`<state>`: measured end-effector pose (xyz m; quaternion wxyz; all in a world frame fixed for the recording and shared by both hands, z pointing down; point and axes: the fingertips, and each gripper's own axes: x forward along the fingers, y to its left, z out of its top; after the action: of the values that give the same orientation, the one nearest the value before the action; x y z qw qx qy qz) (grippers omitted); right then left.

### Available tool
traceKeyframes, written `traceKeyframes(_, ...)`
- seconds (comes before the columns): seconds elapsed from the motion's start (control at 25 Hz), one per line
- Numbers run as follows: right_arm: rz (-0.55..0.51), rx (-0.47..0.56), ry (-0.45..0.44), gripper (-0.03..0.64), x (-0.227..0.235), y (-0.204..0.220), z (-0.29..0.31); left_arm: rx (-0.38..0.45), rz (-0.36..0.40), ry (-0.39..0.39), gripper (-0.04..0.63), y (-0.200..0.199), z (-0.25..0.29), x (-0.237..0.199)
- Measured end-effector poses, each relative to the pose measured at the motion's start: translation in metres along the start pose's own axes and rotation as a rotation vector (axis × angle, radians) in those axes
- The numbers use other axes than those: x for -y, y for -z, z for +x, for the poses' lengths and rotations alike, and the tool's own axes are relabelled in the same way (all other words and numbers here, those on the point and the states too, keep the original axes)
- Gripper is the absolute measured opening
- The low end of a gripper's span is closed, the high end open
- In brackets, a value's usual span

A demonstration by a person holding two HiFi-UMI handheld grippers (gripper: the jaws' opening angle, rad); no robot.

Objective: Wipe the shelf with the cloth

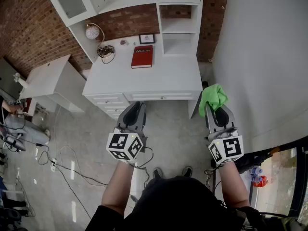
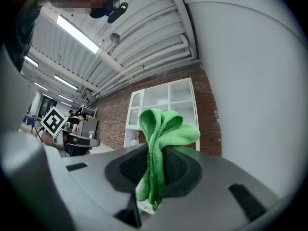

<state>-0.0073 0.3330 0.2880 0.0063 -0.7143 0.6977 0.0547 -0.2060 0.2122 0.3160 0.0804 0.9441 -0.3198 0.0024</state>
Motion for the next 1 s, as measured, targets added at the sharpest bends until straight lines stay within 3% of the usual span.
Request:
traceKeyframes(0.48, 0.025, 0.007, -0.023, 0.063, 0.032, 0.002, -0.008, 0.007, 0.005, -0.013, 0.057, 0.004, 0.018, 0.032)
traceKeyframes(0.72, 0.151, 0.055, -0.066, 0.064, 0.059, 0.0, -0.015, 0.003, 0.006, -0.023, 0.057, 0.008, 0.031, 0.058)
traceKeyframes(1.0, 0.204, 0.06, -0.091, 0.064, 0.09, 0.007, -0.019, 0.007, 0.001, -0.061, 0.057, 0.01, 0.038, 0.079)
